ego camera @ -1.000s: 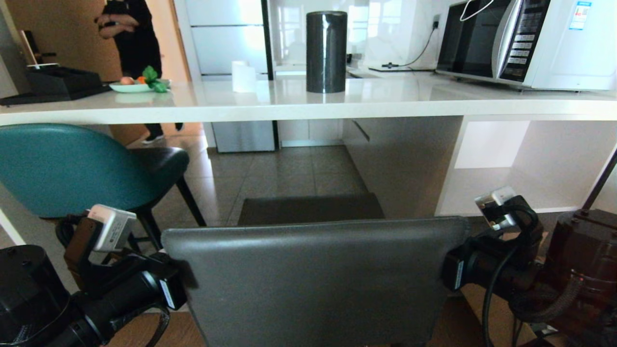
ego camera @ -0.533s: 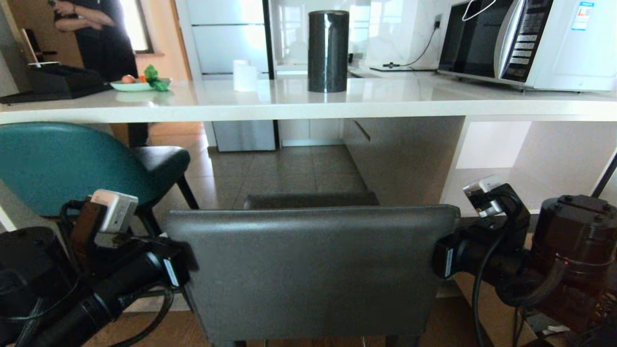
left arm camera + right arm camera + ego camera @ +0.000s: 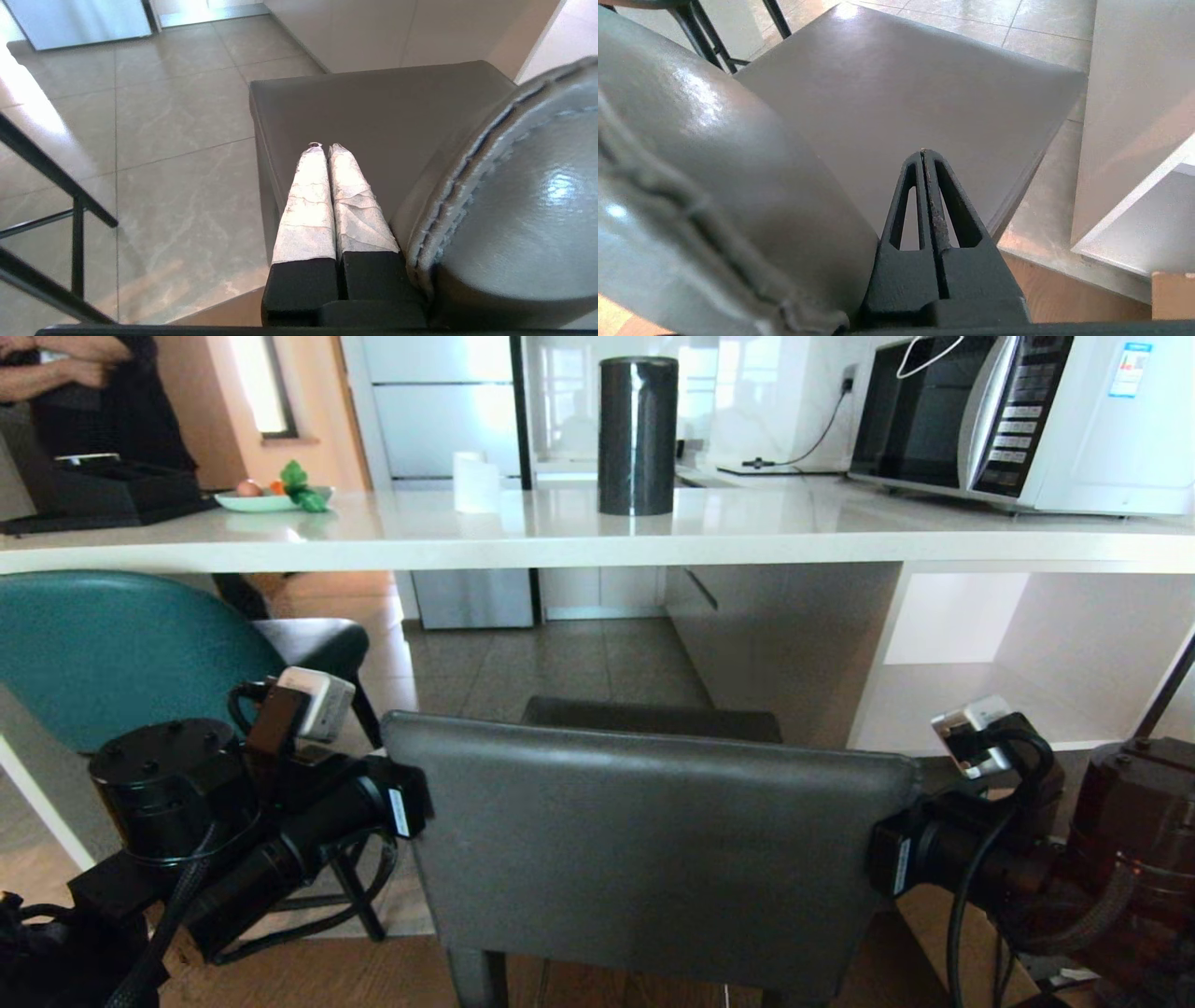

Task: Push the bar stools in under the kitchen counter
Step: Push the gray chair back under the dining table

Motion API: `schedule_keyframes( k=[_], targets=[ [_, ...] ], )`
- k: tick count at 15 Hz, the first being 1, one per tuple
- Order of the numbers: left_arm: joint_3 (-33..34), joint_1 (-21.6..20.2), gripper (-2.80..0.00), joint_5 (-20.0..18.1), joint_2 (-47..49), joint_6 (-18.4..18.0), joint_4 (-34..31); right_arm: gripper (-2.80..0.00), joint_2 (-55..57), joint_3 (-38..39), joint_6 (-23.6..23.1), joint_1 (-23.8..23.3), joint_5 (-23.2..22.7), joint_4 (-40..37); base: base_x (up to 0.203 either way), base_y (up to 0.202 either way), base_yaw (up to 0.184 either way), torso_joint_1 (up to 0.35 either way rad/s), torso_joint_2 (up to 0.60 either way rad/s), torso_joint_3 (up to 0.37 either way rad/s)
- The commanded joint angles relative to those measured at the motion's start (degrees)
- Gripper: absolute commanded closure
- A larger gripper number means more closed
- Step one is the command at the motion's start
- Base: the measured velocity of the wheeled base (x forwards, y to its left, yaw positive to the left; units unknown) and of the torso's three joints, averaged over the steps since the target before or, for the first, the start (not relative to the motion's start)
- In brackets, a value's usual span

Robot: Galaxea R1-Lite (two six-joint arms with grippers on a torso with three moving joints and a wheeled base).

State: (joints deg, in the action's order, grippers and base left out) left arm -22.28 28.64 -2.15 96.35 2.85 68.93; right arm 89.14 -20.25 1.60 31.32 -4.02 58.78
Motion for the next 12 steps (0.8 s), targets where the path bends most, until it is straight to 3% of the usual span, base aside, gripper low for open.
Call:
schedule_keyframes(
  k=[1,8,12],
  targets=[
    [-0.74,1.16,0.0,0.12,1.4,0.05,0.33,0.0,0.83,-0.23,-0.01,-1.09,0.03,-0.24,0.0,0.0,0.0,0.0,0.0,0.0],
    [-0.11,-2.57,0.0,2.11,1.92,0.05,0.51,0.0,13.83,-14.38,-0.43,-1.36,-1.41,-0.16,0.0,0.0,0.0,0.0,0.0,0.0],
    [-1.49,-5.02,0.0,2.15,5.07,-0.04,0.6,0.0,13.62,-12.52,-0.2,-2.02,-0.9,0.34,0.0,0.0,0.0,0.0,0.0,0.0]
  ],
)
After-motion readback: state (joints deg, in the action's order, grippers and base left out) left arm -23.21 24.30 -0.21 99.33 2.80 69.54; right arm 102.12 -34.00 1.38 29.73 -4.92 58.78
